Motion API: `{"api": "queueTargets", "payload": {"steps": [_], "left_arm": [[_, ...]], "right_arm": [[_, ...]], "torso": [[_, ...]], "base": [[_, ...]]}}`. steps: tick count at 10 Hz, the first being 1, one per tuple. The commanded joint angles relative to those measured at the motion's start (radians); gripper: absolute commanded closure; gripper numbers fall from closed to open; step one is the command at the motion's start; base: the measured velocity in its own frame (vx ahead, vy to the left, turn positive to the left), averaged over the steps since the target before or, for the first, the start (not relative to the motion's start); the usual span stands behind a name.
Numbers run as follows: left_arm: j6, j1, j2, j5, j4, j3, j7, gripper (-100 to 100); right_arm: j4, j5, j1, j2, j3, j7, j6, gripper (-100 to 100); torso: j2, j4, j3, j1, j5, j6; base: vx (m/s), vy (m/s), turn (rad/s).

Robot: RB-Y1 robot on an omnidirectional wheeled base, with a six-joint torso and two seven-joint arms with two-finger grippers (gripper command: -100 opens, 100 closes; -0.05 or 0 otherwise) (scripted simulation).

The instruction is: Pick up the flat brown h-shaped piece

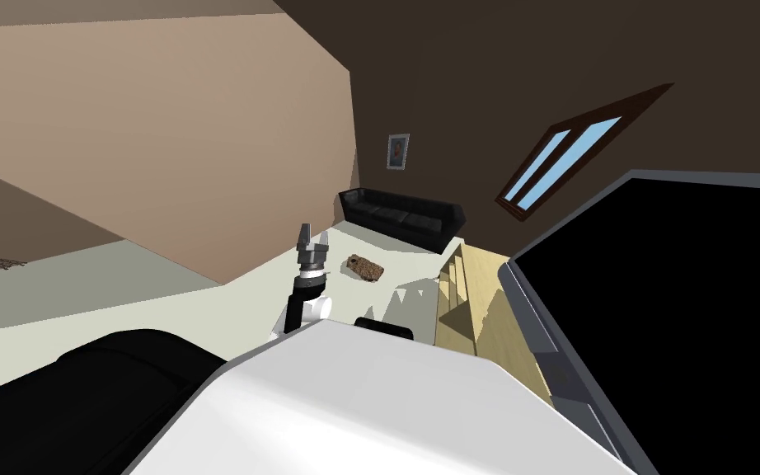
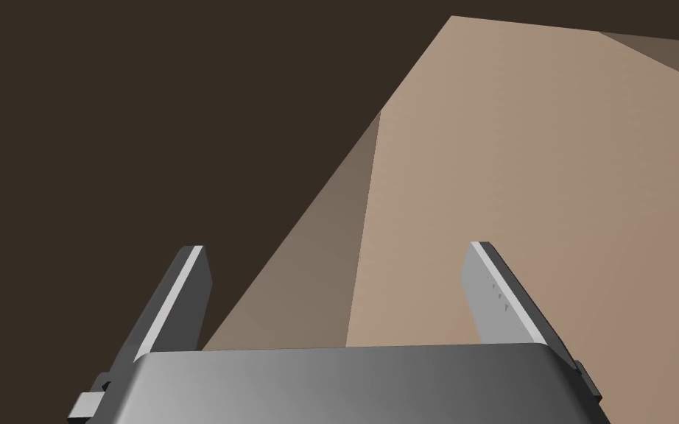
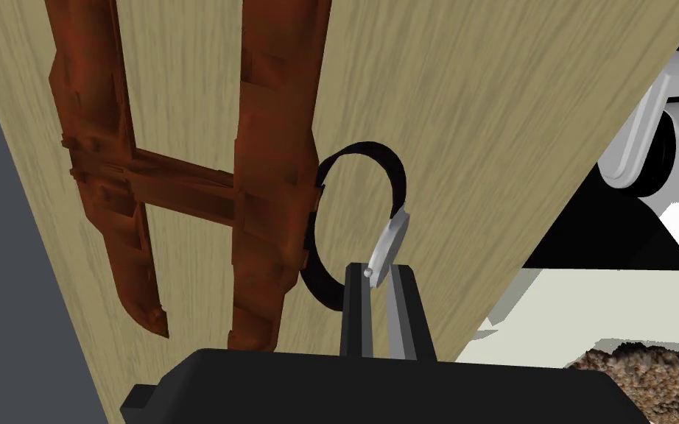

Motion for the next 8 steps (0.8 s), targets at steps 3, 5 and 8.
{"api": "queueTargets", "payload": {"steps": [3,5,8], "left_arm": [[0.000,0.000,0.000,0.000,0.000,0.000,0.000,0],[0.000,0.000,0.000,0.000,0.000,0.000,0.000,0],[0.000,0.000,0.000,0.000,0.000,0.000,0.000,0]], "right_arm": [[0.001,0.000,0.000,-0.001,-0.001,0.000,0.001,100],[-0.027,0.002,0.022,-0.024,-0.009,-0.005,0.013,100],[-0.085,0.009,0.065,-0.056,-0.021,-0.014,0.020,100]], "torso": [[0.000,0.000,0.000,0.000,-0.001,0.000],[0.000,0.000,0.000,0.000,-0.001,0.000],[-0.001,-0.001,-0.001,-0.001,0.000,0.001]], "base": [[0.000,0.000,0.000],[0.002,-0.007,-0.028],[0.010,-0.014,-0.049]]}}
